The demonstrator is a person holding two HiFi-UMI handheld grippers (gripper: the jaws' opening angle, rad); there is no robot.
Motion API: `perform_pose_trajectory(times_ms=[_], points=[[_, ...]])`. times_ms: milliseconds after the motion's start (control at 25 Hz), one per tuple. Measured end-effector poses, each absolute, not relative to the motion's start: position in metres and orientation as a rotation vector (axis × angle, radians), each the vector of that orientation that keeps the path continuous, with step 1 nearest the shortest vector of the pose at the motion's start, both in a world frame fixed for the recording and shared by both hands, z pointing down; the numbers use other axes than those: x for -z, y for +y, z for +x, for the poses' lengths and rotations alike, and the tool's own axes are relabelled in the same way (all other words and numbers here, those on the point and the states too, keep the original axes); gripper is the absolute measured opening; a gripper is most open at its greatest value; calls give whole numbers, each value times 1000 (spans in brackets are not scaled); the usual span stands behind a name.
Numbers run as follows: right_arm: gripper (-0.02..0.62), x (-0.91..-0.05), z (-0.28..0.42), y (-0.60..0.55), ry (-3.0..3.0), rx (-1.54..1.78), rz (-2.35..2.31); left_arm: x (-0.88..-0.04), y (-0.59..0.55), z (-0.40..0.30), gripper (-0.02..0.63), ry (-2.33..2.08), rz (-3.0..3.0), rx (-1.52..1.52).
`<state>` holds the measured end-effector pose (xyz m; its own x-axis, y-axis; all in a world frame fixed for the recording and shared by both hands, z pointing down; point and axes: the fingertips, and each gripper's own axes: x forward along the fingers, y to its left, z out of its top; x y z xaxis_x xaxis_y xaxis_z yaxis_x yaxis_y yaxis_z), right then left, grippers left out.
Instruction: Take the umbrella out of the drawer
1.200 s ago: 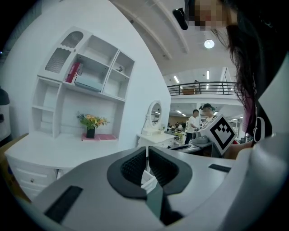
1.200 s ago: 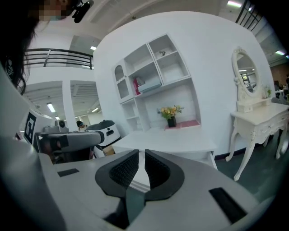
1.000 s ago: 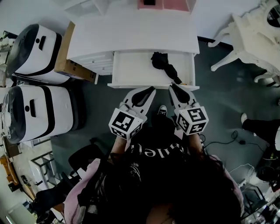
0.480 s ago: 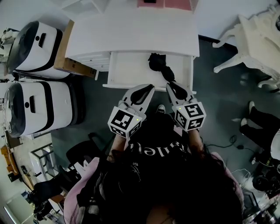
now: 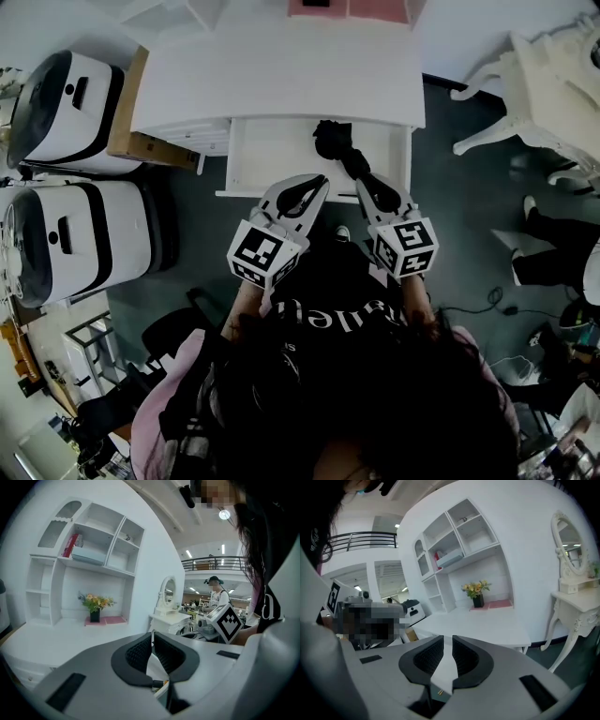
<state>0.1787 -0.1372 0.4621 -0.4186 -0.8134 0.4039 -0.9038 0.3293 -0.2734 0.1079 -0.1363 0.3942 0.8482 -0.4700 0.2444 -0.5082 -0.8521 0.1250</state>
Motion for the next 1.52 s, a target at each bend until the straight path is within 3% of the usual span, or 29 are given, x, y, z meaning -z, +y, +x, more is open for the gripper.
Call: perform_pose_trajectory(times_ms=[400, 640, 1120, 1520], points=[[69, -497, 192, -195, -2296, -702, 1600, -404, -197, 104, 25, -687, 2851, -310], [192, -554, 192, -222, -2178, -695, 1405, -420, -226, 97, 25, -683, 2830, -319], [233, -695, 192, -257, -1951, -785, 1093, -447, -260, 73, 25, -723, 2780, -372], [260, -758, 190, -264, -1788, -818, 908, -472, -276, 46, 25, -808, 2709, -391]])
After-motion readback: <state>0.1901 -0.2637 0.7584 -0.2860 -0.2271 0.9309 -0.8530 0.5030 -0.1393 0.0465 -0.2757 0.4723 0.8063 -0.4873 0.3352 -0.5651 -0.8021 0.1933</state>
